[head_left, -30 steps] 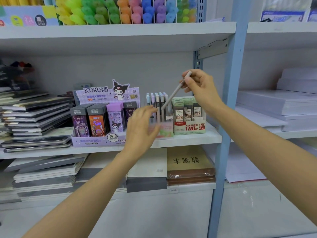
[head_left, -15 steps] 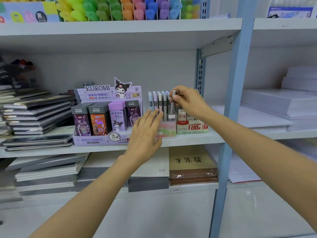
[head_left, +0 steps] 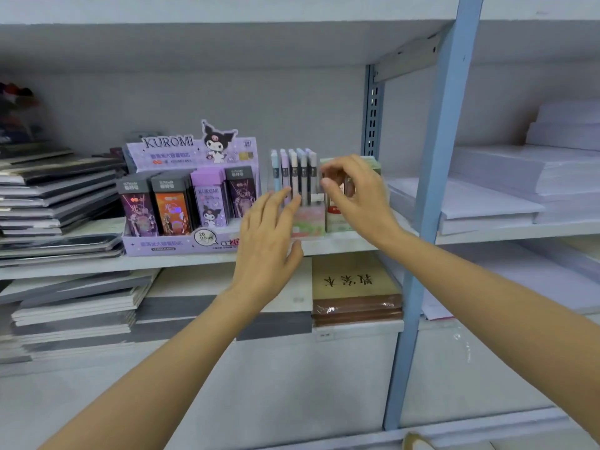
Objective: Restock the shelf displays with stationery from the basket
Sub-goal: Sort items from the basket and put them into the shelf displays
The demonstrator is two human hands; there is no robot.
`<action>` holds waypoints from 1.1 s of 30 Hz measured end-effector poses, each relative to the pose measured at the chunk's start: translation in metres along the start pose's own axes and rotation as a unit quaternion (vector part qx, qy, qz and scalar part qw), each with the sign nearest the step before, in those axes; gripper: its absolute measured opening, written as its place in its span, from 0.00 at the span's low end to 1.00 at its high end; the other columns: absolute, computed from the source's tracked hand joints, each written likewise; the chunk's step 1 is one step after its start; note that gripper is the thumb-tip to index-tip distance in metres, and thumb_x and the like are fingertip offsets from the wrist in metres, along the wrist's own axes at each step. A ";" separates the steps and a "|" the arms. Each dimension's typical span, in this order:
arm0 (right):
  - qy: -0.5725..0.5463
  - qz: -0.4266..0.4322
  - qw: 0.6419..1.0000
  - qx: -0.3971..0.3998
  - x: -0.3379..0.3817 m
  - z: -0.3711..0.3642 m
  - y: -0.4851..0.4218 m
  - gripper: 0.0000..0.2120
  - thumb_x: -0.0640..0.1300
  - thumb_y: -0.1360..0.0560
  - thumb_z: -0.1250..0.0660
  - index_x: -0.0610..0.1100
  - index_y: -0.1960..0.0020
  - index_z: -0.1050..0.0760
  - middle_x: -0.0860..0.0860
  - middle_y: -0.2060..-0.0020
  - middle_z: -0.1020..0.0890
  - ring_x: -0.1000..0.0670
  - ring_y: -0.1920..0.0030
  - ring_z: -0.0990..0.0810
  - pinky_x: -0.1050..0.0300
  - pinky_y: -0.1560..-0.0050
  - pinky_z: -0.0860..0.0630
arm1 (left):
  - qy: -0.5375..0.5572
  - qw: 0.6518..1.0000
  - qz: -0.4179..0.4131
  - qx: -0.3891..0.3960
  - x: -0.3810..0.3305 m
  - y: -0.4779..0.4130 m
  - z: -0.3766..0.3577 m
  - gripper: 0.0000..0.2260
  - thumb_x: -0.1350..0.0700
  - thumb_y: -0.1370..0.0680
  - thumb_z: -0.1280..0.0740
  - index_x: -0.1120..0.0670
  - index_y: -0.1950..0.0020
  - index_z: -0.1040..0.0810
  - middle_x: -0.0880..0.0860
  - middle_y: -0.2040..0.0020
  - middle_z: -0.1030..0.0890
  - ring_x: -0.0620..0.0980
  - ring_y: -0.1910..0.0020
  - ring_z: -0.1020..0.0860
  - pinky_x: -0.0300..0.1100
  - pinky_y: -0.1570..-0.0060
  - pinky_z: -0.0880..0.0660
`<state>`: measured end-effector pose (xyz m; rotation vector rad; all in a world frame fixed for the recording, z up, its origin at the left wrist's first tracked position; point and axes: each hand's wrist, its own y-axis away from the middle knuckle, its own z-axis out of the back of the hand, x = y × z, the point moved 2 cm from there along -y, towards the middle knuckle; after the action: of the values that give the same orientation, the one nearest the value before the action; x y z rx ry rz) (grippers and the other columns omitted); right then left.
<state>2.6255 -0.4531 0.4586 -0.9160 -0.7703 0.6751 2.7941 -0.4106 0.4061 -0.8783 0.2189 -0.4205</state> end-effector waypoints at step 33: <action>-0.068 -0.452 0.809 0.370 -0.117 -0.099 0.516 0.14 0.38 0.20 0.39 0.41 0.35 0.25 0.47 0.40 0.20 0.49 0.41 0.22 0.58 0.38 0.28 | 0.217 0.720 0.367 0.547 -0.133 0.459 -0.272 0.22 0.56 0.29 0.25 0.51 0.39 0.30 0.49 0.41 0.32 0.45 0.49 0.29 0.36 0.51 0.29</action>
<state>2.5478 -0.3564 -0.0648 0.2616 -0.8618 0.1299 2.7001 -0.2824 -0.1205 0.5343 0.6396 0.0567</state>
